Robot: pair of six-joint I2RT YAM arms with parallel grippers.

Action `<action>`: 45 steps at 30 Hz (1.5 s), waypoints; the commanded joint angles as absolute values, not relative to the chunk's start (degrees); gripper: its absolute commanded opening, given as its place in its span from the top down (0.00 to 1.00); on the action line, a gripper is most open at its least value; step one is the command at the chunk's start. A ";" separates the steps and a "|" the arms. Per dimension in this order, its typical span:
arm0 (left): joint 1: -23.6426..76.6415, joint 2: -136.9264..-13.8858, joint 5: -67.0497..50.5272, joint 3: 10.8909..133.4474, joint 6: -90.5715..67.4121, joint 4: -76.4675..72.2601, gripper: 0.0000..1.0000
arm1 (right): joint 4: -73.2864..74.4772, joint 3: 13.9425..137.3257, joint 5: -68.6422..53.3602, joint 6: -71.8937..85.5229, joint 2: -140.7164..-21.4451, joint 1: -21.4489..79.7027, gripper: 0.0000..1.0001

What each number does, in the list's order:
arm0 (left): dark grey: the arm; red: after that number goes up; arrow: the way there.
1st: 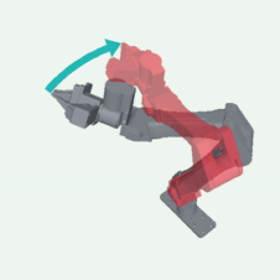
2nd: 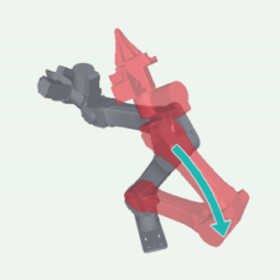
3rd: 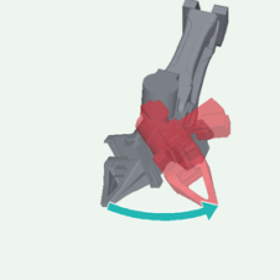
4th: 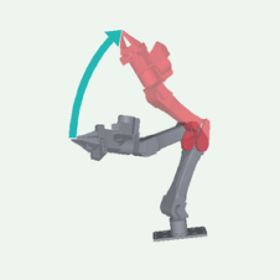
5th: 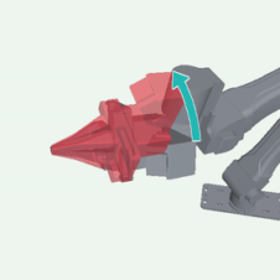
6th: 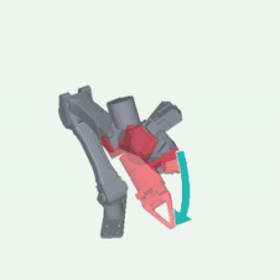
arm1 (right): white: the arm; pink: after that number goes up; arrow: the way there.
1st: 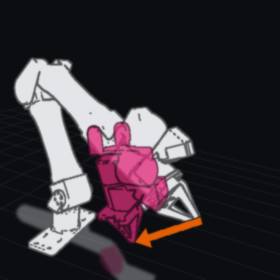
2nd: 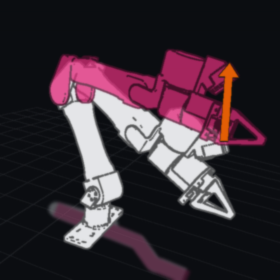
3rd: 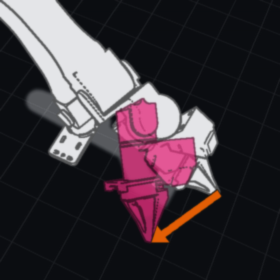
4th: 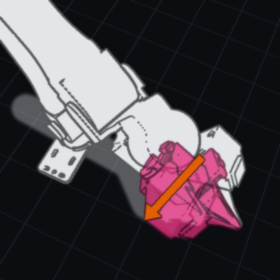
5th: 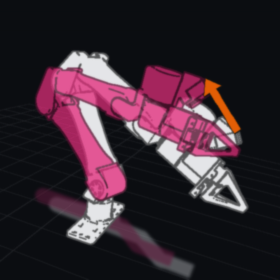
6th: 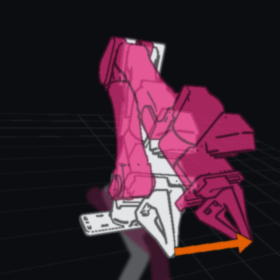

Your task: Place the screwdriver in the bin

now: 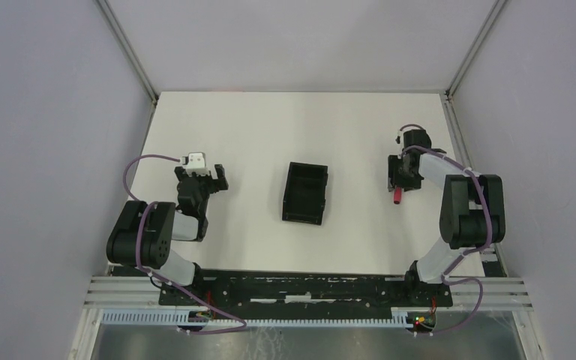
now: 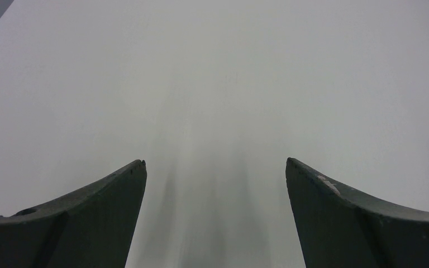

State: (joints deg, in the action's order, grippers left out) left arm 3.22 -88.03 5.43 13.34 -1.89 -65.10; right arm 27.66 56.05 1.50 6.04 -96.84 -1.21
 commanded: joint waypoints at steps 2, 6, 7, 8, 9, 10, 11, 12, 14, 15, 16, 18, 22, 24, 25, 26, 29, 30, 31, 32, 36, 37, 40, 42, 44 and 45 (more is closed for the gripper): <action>2.99 -87.76 5.02 14.44 -0.35 -66.31 0.00 | 26.66 55.36 1.63 5.18 -99.66 -1.34 0.72; 2.92 -87.73 5.05 14.42 -0.35 -66.29 0.00 | 32.27 60.78 1.35 4.84 -99.50 -1.43 1.00; 2.96 -87.72 5.00 14.41 -0.35 -66.27 0.00 | 34.54 62.91 1.25 4.42 -99.31 -1.44 1.00; 2.93 -87.72 5.01 14.43 -0.35 -66.27 0.00 | 37.74 65.69 1.24 4.21 -98.81 -1.41 1.00; 2.93 -87.71 4.97 14.43 -0.35 -66.27 0.00 | 41.39 68.04 1.04 3.31 -98.23 -1.41 1.00; 2.90 -87.71 5.08 14.43 -0.37 -66.27 0.00 | 44.42 70.65 0.49 2.92 -97.66 -1.41 1.00; 2.94 -87.71 5.04 14.44 -0.35 -66.27 0.00 | 48.40 73.23 0.27 2.21 -97.06 -1.41 1.00; 2.98 -87.71 5.01 14.42 -0.35 -66.27 0.00 | 51.31 75.27 0.17 1.58 -96.05 -1.42 1.00; 2.97 -87.71 4.99 14.41 -0.35 -66.27 0.00 | 53.81 77.61 2.29 2.31 -94.02 -1.45 1.00; 2.93 -87.71 5.02 14.41 -0.35 -66.27 0.00 | 54.39 78.63 3.53 3.14 -92.55 -1.47 1.00; 2.90 -87.71 5.01 14.41 -0.35 -66.27 0.00 | 54.88 79.25 4.80 3.96 -91.42 -1.41 1.00; 2.97 -87.72 5.01 14.41 -0.35 -66.27 0.00 | 54.93 79.78 5.27 5.52 -89.85 -1.34 1.00; 2.94 -87.72 5.02 14.42 -0.35 -66.27 0.00 | 53.83 79.56 4.46 9.83 -88.68 1.74 1.00; 2.93 -87.71 5.05 14.42 -0.35 -66.27 0.00 | 51.41 78.92 4.04 11.94 -88.04 7.87 1.00; 2.97 -87.71 5.00 14.41 -0.35 -66.28 0.00 | 49.56 78.84 3.72 13.36 -87.90 12.02 1.00; 2.99 -87.74 5.05 14.41 -0.35 -66.27 0.00 | 48.22 79.10 3.27 14.48 -88.12 15.63 1.00; 2.93 -87.72 5.00 14.42 -0.35 -66.27 0.00 | 45.11 82.09 2.57 17.76 -90.27 27.10 1.00; 2.92 -87.76 5.02 14.46 -0.35 -66.27 0.00 | 44.34 83.19 2.39 18.36 -91.15 30.73 1.00; 2.98 -87.68 4.98 14.46 -0.36 -66.28 0.00 | 43.36 83.75 2.41 18.77 -91.80 33.47 1.00; 2.97 -87.75 5.02 14.46 -0.35 -66.27 0.00 | 41.83 83.89 2.10 18.98 -92.31 36.45 1.00; 2.96 -87.76 5.03 14.41 -0.35 -66.27 0.00 | 38.18 83.42 2.58 18.94 -95.36 43.43 1.00; 2.99 -87.72 5.03 14.41 -0.35 -66.27 0.00 | 37.93 83.05 3.13 19.15 -96.48 44.04 1.00; 2.96 -87.76 4.98 14.42 -0.35 -66.27 0.00 | 37.41 82.06 3.18 19.09 -99.02 45.47 1.00; 2.98 -87.72 5.03 14.42 -0.35 -66.27 0.00 | 37.10 81.38 3.82 19.09 -99.78 45.93 1.00; 2.98 -87.74 5.00 14.43 -0.35 -66.27 0.00 | 36.25 80.60 4.52 19.28 -99.99 46.04 1.00; 2.99 -87.72 5.00 14.44 -0.35 -66.27 0.00 | 36.00 80.36 4.87 19.22 -100.14 46.04 1.00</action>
State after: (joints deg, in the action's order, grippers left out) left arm 3.22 -88.03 5.43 13.34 -1.89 -64.82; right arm 39.05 81.17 2.24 18.22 -100.03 45.71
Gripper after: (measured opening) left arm 0.997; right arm 0.082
